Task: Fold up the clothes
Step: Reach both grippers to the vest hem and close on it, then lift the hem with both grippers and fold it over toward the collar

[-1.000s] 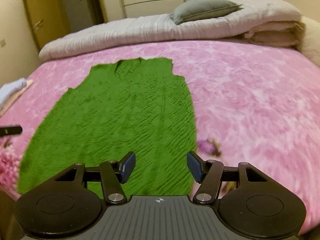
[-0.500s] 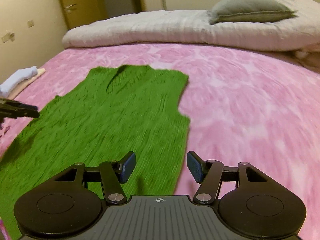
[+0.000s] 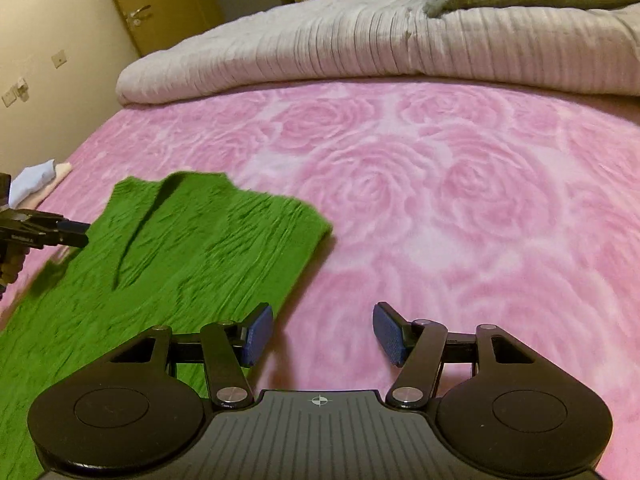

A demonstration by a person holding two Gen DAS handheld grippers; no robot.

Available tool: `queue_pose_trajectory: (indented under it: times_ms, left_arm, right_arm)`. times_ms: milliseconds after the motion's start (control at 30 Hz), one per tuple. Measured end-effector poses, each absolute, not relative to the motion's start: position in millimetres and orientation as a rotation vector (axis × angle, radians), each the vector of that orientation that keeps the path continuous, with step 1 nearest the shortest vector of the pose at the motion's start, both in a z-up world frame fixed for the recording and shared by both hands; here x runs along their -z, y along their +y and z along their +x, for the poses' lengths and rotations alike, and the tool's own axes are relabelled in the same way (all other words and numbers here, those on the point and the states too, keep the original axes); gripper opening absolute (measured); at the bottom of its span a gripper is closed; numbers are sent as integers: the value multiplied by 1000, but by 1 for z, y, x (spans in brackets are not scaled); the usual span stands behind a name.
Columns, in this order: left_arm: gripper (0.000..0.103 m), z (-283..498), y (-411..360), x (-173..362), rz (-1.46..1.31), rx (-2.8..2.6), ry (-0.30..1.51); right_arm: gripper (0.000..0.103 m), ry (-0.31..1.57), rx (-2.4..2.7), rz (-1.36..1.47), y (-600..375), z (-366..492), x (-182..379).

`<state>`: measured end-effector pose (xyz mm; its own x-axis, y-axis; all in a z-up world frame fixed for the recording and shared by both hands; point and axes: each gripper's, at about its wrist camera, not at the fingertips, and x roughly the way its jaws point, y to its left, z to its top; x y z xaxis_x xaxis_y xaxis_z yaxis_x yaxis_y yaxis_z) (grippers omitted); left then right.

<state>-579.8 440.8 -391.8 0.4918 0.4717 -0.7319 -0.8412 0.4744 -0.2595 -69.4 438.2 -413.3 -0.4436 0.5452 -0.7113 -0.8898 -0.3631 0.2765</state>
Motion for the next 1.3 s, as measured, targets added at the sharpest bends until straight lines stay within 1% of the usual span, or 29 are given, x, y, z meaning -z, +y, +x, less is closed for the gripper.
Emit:
queue_pose_trajectory:
  times_ms: [67, 100, 167, 233, 300, 333, 367, 400, 467, 667, 800, 900, 967, 1033, 1067, 1100, 1200, 1233, 1267, 1300]
  left_arm:
    - [43, -578, 457, 394, -667, -857, 620]
    - [40, -577, 465, 395, -669, -852, 614]
    - [40, -573, 479, 398, -670, -836, 611]
    - [34, -566, 489, 401, -649, -819, 610]
    - [29, -560, 495, 404, -624, -808, 614]
    - [24, -558, 495, 404, -610, -799, 615]
    - [21, -558, 494, 404, -603, -790, 616]
    - [14, -557, 493, 403, -596, -780, 616]
    - [11, -558, 490, 399, -589, -774, 607]
    - [10, -574, 451, 356, -559, -772, 528]
    - [9, -592, 398, 321, -556, -758, 446]
    - [9, -609, 333, 303, -570, -746, 385]
    - [10, -619, 286, 301, -590, -754, 368]
    - [12, -623, 237, 307, -600, -774, 384]
    - [12, -623, 214, 315, -618, -789, 421]
    - [16, -623, 192, 323, -636, -804, 459]
    - [17, -624, 136, 349, -756, -874, 553]
    - [17, -626, 122, 354, -801, -897, 548]
    - [17, -628, 110, 357, -847, -929, 528]
    - [20, -629, 102, 358, -891, -963, 491]
  right_arm:
    - [60, 820, -1948, -633, 453, -69, 415]
    - [60, 829, -1952, -625, 463, -70, 415]
    - [60, 826, -1964, -622, 477, -73, 417]
    - [58, 806, -1981, -617, 489, -78, 418]
    - [48, 806, -2001, -611, 498, -84, 421]
    - [32, 804, -2018, -621, 501, -87, 422]
    - [16, 804, -2043, -642, 502, -91, 422]
    - [15, 787, -2051, -664, 501, -95, 421]
    - [9, 741, -2053, -697, 496, -100, 418]
    - [7, 611, -2094, -635, 455, -101, 377]
    - [7, 529, -2148, -576, 391, -101, 333]
    - [7, 491, -2186, -549, 330, -103, 312]
    - [7, 474, -2201, -547, 279, -104, 305]
    - [7, 469, -2207, -569, 227, -108, 306]
    - [7, 469, -2193, -601, 200, -112, 310]
    - [7, 487, -2162, -634, 175, -116, 317]
    - [8, 594, -1925, -819, 120, -139, 347]
    - [10, 617, -1844, -849, 105, -144, 356]
    - [11, 685, -1791, -819, 93, -144, 362]
    - [13, 770, -1749, -762, 82, -142, 367]
